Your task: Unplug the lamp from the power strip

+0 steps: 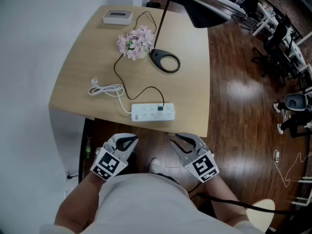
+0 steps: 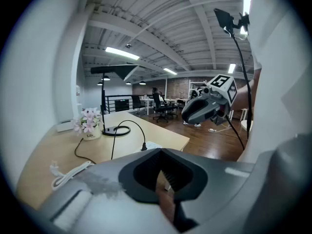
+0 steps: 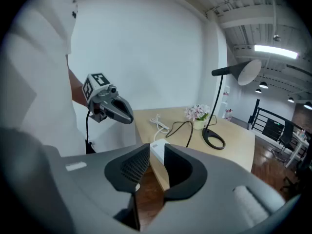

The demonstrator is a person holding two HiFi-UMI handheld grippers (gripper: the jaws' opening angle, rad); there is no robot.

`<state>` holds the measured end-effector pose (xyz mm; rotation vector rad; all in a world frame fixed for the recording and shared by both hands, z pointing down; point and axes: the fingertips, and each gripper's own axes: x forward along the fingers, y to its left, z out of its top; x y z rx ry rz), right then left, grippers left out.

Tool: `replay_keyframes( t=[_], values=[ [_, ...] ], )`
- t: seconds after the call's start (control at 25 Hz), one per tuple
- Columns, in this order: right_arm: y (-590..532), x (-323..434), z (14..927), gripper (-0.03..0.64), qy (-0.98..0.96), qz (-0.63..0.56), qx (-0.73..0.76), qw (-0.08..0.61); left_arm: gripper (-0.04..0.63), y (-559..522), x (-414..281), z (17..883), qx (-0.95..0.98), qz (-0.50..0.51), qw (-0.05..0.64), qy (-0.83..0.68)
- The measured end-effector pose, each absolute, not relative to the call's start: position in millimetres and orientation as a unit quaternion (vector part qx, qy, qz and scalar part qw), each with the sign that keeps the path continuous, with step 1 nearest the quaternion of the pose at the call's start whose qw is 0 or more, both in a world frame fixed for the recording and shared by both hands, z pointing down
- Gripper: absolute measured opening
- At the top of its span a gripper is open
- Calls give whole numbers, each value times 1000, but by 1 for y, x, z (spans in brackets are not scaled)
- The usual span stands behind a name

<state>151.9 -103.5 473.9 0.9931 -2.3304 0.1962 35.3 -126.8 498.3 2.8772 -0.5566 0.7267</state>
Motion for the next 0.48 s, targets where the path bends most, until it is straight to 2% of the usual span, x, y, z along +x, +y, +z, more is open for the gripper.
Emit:
replay_keyframes(
  t=[0.28, 0.48],
  values=[
    [-190, 145, 523, 97, -867, 83, 375, 319, 3, -192, 59, 560, 947, 300, 77, -88],
    [-227, 149, 576, 96, -858, 87, 341, 375, 3, -213, 85, 599, 934, 343, 94, -35]
  ],
)
